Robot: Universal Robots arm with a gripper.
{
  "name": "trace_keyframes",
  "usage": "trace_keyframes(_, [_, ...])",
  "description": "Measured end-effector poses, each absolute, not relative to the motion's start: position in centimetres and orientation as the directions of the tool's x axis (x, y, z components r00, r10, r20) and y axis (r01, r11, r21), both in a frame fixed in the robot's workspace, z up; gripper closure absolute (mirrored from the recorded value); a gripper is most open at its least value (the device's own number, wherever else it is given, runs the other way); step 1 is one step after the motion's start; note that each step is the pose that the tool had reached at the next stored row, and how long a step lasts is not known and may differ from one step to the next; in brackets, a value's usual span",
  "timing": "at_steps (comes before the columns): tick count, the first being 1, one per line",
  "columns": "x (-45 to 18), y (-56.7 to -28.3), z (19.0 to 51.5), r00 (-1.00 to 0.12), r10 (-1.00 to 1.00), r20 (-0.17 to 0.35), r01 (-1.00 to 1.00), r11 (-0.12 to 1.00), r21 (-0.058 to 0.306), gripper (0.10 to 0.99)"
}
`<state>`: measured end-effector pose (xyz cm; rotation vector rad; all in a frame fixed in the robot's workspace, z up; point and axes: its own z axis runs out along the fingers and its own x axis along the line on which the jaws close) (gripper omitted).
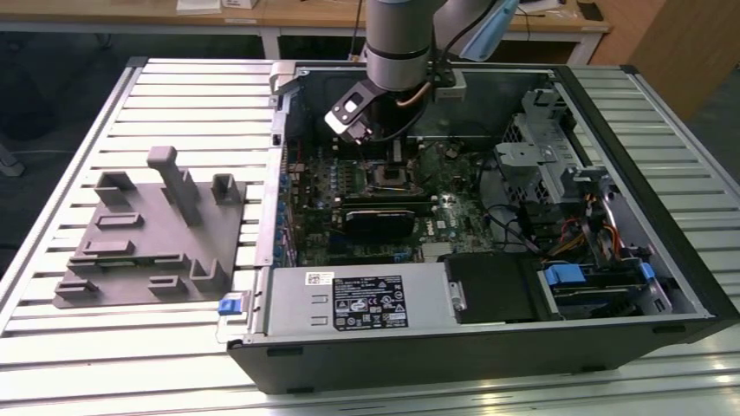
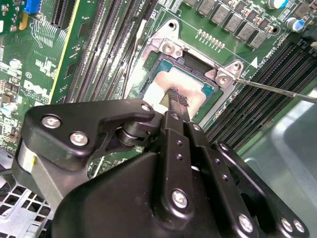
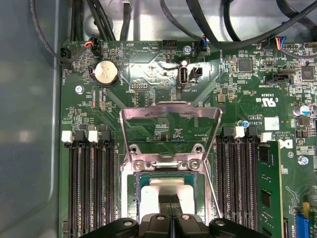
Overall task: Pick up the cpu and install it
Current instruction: 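Place the cpu into insertion slot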
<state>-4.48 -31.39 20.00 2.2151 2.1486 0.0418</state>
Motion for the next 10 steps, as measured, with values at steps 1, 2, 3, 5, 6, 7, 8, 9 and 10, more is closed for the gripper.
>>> trace_keyframes(1, [-4.48,-31.39,19.98,0.031,0.999,-0.019,0.998,-0.030,0.058,0.980])
trace_keyframes(2, [-4.49,-31.39,19.96,0.031,0.999,-0.019,0.998,-0.030,0.058,0.980])
trace_keyframes(3, [-4.49,-31.40,19.93,0.031,0.999,-0.020,0.998,-0.030,0.058,0.980])
trace_keyframes(5, [-4.48,-31.39,19.92,0.031,0.999,-0.019,0.998,-0.030,0.058,0.980])
trace_keyframes(6, [-4.48,-31.39,19.91,0.031,0.999,-0.019,0.998,-0.030,0.058,0.980])
trace_keyframes(7, [-4.48,-31.39,19.90,0.031,0.999,-0.019,0.998,-0.030,0.058,0.980])
trace_keyframes(8, [-4.48,-31.39,19.90,0.031,0.999,-0.019,0.998,-0.030,0.059,0.980])
trace_keyframes(9, [-4.48,-31.39,19.90,0.031,0.999,-0.019,0.998,-0.030,0.059,0.980])
trace_keyframes(10, [-4.48,-31.38,19.93,0.031,0.999,-0.019,0.998,-0.030,0.059,0.980])
